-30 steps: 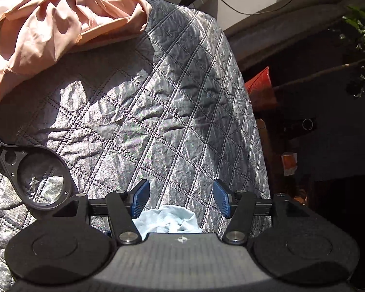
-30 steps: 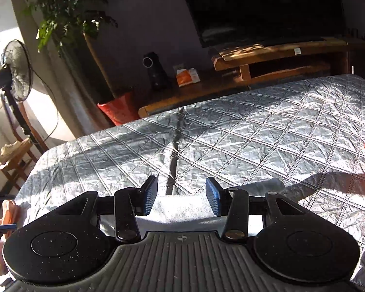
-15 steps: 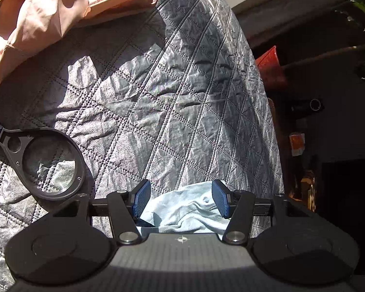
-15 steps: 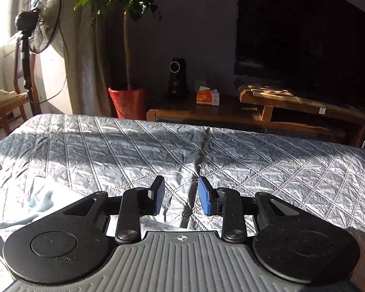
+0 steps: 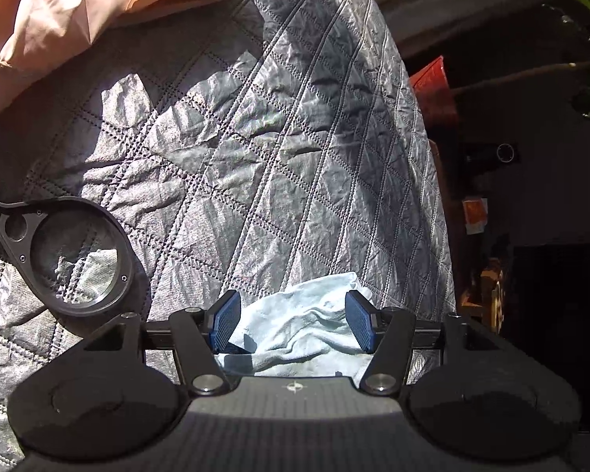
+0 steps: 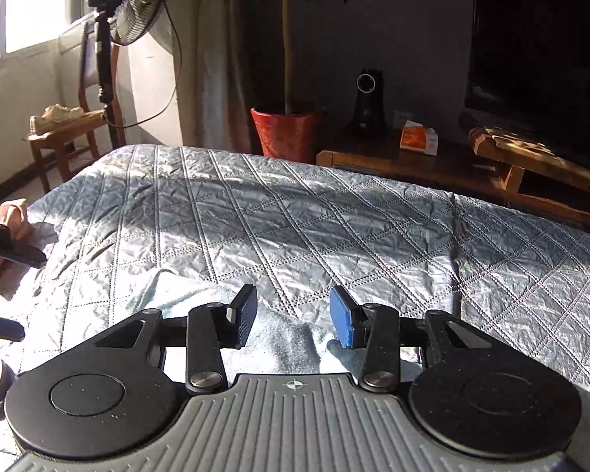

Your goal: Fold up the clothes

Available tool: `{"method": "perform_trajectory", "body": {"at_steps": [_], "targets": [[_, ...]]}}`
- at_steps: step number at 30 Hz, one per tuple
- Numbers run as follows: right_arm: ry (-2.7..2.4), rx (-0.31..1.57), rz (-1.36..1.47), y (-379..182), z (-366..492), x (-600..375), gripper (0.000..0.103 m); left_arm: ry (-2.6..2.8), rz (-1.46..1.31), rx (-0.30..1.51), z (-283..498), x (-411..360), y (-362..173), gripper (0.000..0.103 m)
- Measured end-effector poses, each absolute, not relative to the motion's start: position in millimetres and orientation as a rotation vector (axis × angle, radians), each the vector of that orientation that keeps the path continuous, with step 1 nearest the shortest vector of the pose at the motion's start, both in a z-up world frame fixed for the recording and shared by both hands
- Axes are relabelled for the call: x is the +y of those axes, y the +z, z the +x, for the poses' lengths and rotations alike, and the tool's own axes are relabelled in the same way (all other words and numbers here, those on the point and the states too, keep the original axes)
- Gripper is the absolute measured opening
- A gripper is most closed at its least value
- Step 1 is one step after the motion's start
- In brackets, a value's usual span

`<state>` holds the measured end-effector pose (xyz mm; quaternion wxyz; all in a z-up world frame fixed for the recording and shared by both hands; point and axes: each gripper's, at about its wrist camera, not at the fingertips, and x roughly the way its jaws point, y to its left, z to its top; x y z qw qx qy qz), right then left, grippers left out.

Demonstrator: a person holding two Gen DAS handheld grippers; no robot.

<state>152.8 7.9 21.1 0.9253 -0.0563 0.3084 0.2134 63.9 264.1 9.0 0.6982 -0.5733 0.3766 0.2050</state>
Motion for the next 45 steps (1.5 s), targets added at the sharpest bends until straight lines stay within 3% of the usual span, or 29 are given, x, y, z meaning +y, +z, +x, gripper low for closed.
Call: {"method": "perform_trajectory", "body": {"at_steps": [4, 7, 11, 15, 18, 20, 24, 27, 30, 32, 33, 35, 40, 45], "targets": [[0.575, 0.768, -0.161, -4, 162, 53, 0.066, 0.454, -1.259, 0.831, 63, 262, 12, 0.056], [0.583, 0.755, -0.232, -5, 151, 67, 0.065, 0.468, -1.269, 0.843, 62, 263, 8, 0.056], [0.516, 0.648, -0.120, 23, 131, 23, 0.063, 0.463, -1.286, 0.857, 63, 263, 3, 0.058], [0.331, 0.627, -0.120, 32, 118, -36, 0.071, 0.434, -1.260, 0.882, 65, 253, 3, 0.061], [0.258, 0.769, -0.154, 4, 125, -69, 0.075, 0.414, -1.247, 0.912, 68, 242, -1, 0.061], [0.300, 0.751, -0.164, -10, 122, -79, 0.080, 0.404, -1.222, 0.929, 71, 233, -3, 0.061], [0.299, 0.730, -0.158, 0, 113, -84, 0.074, 0.362, -1.160, 0.943, 80, 214, -1, 0.063], [0.278, 0.683, -0.082, 11, 108, -94, 0.074, 0.323, -1.101, 0.942, 88, 199, 4, 0.065], [0.287, 0.808, -0.120, -9, 114, -94, 0.074, 0.289, -1.038, 0.954, 95, 184, 5, 0.065], [0.303, 0.774, -0.161, -12, 107, -92, 0.077, 0.275, -1.012, 0.989, 99, 176, 1, 0.066], [0.307, 0.774, -0.138, -9, 105, -96, 0.076, 0.286, -0.997, 1.015, 100, 173, -3, 0.066], [0.282, 0.755, -0.080, -1, 101, -111, 0.075, 0.314, -0.980, 1.046, 100, 173, -9, 0.055], [0.154, 0.794, -0.038, -12, 93, -163, 0.079, 0.339, -0.970, 1.052, 98, 179, -11, 0.045], [0.073, 0.775, -0.051, -15, 75, -197, 0.086, 0.362, -0.986, 1.033, 95, 189, -10, 0.045]]}}
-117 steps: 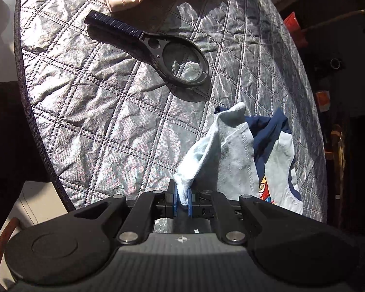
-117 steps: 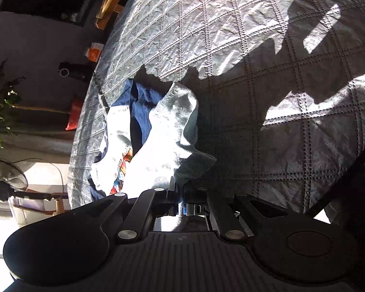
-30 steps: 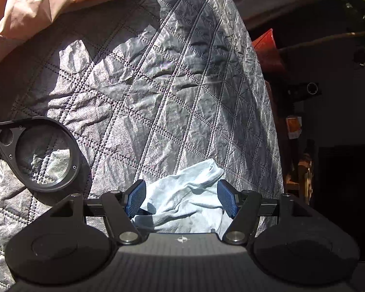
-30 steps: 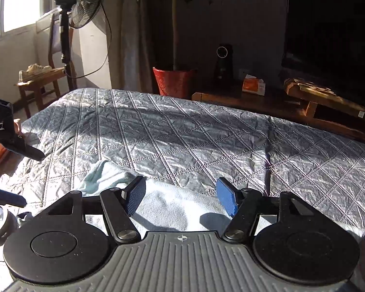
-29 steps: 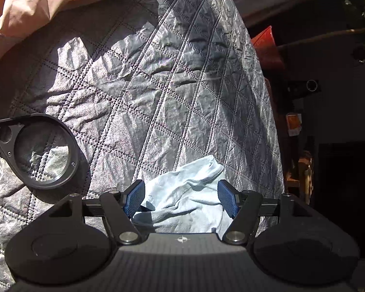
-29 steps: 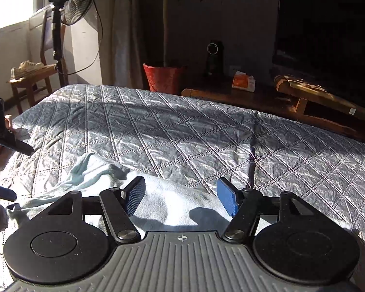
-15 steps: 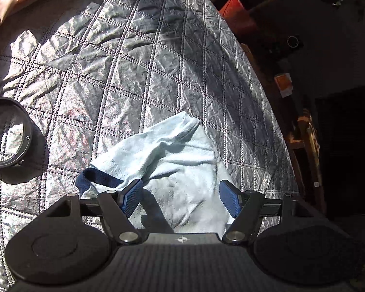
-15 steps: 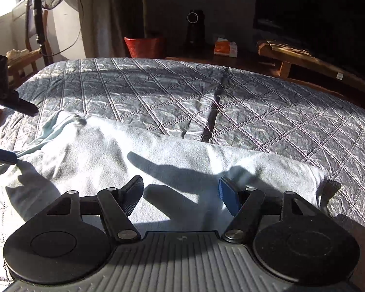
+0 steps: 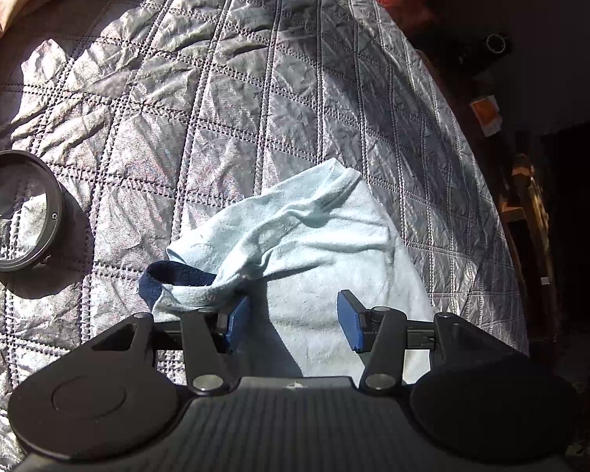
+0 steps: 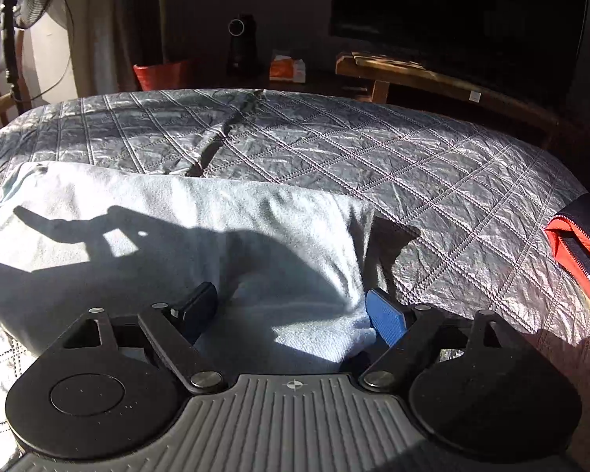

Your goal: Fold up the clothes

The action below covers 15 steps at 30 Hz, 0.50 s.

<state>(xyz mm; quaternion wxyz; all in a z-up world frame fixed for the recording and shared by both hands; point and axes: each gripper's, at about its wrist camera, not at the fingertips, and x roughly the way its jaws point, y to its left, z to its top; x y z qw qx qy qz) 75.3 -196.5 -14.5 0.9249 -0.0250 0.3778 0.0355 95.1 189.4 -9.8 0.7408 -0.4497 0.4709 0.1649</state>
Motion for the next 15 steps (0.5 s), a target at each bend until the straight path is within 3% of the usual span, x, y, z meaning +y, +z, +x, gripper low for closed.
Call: {"method": "perform_trajectory", "body": {"at_steps": [4, 7, 10, 15], "targets": [[-0.007, 0.761, -0.017, -14, 67, -209, 0.086, 0.379, -0.987, 1.011, 97, 202, -7, 0.050], [0.016, 0.681, -0.208, -2, 52, -173, 0.068, 0.380, -0.976, 0.994, 99, 214, -1, 0.053], [0.156, 0.609, -0.330, 7, 32, -122, 0.067, 0.393, -0.957, 0.953, 100, 233, 10, 0.063], [0.469, 0.528, -0.562, 3, -5, -20, 0.072, 0.437, -1.008, 0.903, 90, 261, 18, 0.066]]}}
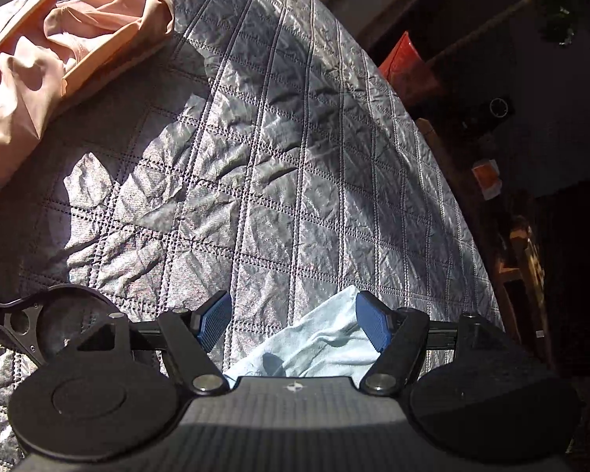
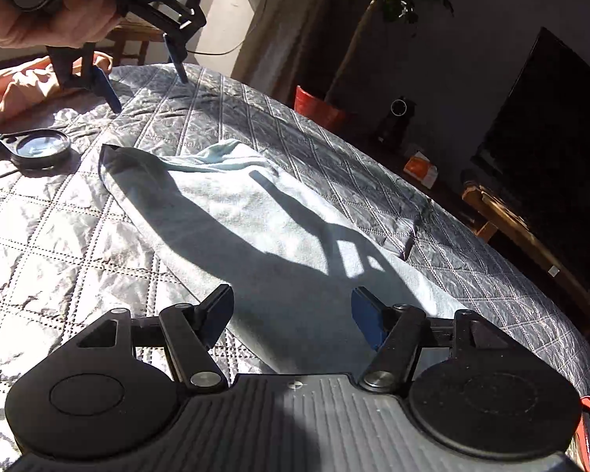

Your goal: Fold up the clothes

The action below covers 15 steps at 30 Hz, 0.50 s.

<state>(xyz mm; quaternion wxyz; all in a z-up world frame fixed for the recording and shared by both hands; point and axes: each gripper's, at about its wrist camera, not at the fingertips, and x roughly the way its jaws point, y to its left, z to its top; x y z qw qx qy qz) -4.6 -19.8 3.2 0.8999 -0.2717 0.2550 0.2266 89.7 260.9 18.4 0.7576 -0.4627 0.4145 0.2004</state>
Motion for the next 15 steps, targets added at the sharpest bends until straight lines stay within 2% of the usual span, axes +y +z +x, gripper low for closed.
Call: {"method": "perform_trajectory", "body": {"at_steps": [6, 12, 13, 14, 15], "targets": [[0.656, 0.438, -0.772, -10, -14, 82, 0.072, 0.459, -1.098, 0.896, 78, 286, 13, 0.066], [0.662, 0.463, -0.758, -13, 14, 117, 0.066, 0.438, -1.109, 0.909, 73, 300, 11, 0.067], [0.666, 0.474, -0.753, -13, 20, 121, 0.047, 0.434, -1.110, 0.913, 72, 302, 10, 0.067], [0.667, 0.472, -0.747, -11, 21, 121, 0.023, 0.426, -1.112, 0.920, 72, 302, 9, 0.068], [0.668, 0.470, -0.742, -10, 21, 120, 0.024, 0.409, -1.119, 0.929, 72, 301, 8, 0.068]]}}
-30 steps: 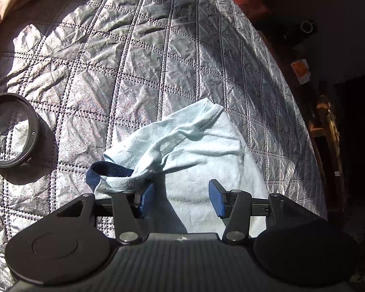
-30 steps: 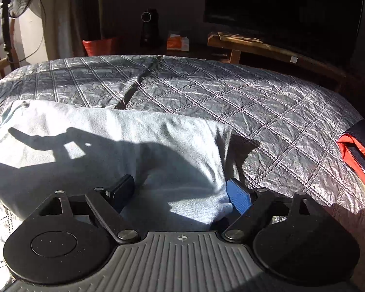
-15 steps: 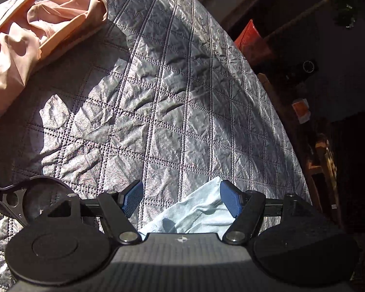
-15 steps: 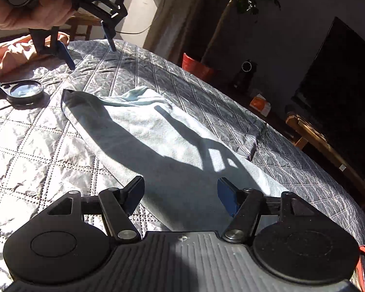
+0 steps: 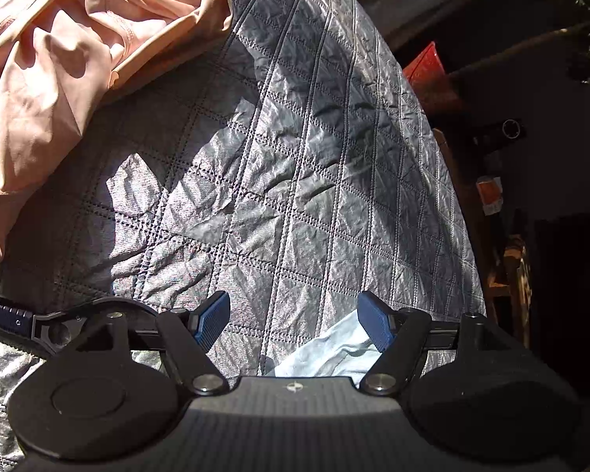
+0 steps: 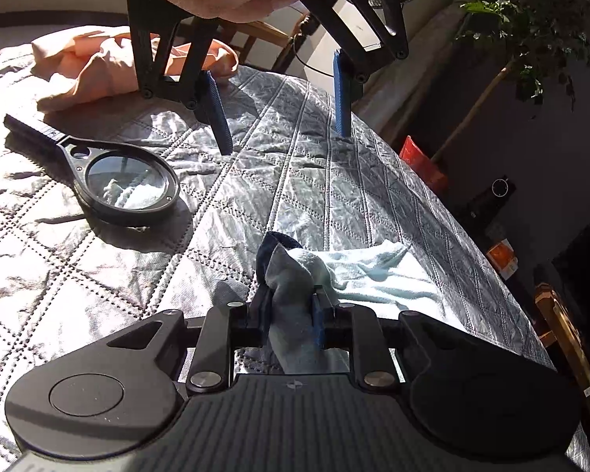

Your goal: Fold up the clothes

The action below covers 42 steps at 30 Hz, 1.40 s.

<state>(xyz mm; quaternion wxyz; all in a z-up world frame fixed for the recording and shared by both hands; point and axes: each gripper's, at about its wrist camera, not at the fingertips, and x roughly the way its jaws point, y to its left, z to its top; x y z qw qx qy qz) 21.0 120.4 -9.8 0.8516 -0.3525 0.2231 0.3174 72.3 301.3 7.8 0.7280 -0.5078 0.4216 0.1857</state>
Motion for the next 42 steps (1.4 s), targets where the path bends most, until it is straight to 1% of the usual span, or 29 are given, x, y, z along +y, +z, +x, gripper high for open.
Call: {"method": "perform_trajectory", "body": {"at_steps": [5, 11, 18, 24, 25, 26, 27, 28, 29, 30, 31, 32, 33, 34, 35, 36, 38, 41, 42], "targets": [[0.667, 0.451, -0.653, 6, 22, 107, 0.017, 0.300, -1.178, 0.995, 75, 292, -5, 0.072], [0.646, 0.419, -0.572, 33, 20, 84, 0.017, 0.243, -1.209, 1.083, 83, 273, -26, 0.076], [0.684, 0.420, -0.582, 34, 18, 71, 0.017, 0.136, -1.233, 1.114, 102, 244, -36, 0.079], [0.715, 0.432, -0.559, 32, 21, 64, 0.018, 0.133, -1.218, 1.151, 112, 224, -44, 0.077], [0.723, 0.427, -0.553, 32, 22, 63, 0.023, 0.133, -1.208, 1.160, 114, 220, -45, 0.076], [0.726, 0.430, -0.538, 32, 22, 60, 0.030, 0.133, -1.197, 1.170, 116, 217, -46, 0.072], [0.724, 0.439, -0.516, 33, 24, 55, 0.034, 0.134, -1.185, 1.177, 117, 214, -47, 0.070], [0.717, 0.452, -0.478, 35, 25, 47, 0.044, 0.138, -1.172, 1.183, 119, 211, -47, 0.063], [0.686, 0.464, -0.449, 35, 29, 37, 0.049, 0.143, -1.156, 1.188, 120, 209, -47, 0.054], [0.654, 0.476, -0.421, 36, 32, 26, 0.049, 0.153, -1.138, 1.188, 121, 208, -47, 0.051], [0.622, 0.487, -0.393, 36, 36, 15, 0.050, 0.165, -1.121, 1.186, 121, 208, -46, 0.046], [0.590, 0.498, -0.364, 36, 39, 5, 0.049, 0.173, -1.108, 1.182, 122, 208, -45, 0.037], [0.535, 0.524, -0.375, 32, 46, -3, 0.047, 0.177, -1.093, 1.173, 122, 208, -44, 0.033], [0.480, 0.550, -0.386, 28, 52, -12, 0.038, 0.178, -1.073, 1.160, 123, 208, -41, 0.023], [0.434, 0.571, -0.394, 25, 59, -20, 0.027, 0.179, -1.048, 1.146, 124, 207, -38, 0.017], [0.389, 0.591, -0.401, 22, 66, -28, 0.024, 0.177, -1.021, 1.130, 125, 204, -34, 0.017], [0.356, 0.635, -0.418, 14, 74, -36, 0.017, 0.162, -0.970, 1.106, 129, 200, -25, 0.014], [0.369, 0.701, -0.449, -4, 82, -39, 0.012, 0.153, -0.896, 1.091, 135, 189, -16, 0.013], [0.384, 0.696, -0.464, -8, 78, -36, 0.010, 0.155, -0.885, 1.091, 136, 186, -16, 0.012]]}}
